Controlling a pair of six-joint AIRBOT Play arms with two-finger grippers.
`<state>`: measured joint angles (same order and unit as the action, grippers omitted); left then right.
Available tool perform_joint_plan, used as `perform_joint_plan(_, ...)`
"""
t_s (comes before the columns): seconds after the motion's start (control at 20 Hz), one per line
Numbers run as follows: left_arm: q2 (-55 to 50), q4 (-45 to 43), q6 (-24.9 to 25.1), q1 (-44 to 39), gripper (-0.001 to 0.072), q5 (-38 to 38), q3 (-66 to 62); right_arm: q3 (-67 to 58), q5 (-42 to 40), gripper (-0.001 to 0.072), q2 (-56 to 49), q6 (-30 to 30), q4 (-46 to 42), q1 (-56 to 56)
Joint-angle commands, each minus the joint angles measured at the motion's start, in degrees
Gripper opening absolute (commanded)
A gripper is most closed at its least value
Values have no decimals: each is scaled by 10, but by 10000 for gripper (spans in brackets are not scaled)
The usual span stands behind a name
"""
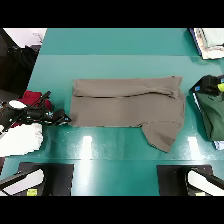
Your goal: Fold the shirts.
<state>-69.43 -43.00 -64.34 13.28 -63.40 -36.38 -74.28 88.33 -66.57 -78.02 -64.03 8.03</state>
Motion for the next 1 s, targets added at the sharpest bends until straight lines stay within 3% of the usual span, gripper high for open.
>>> perform_joint_plan(0.0,19,-19,3,0,20,-12,-22,121,-7,366,41,-4,-6,52)
perform_joint_plan(0.35,34,-18,2,0,20,-26,-57,402,-51,367,80,-5,1,222)
perform_joint_plan(0.85,34,-17,2,0,21,-39,-57,482,-165,366,48,-6,111,131)
perform_joint_plan(0.95,34,-18,3,0,21,-48,-57,482,-175,194,32,-5,119,116)
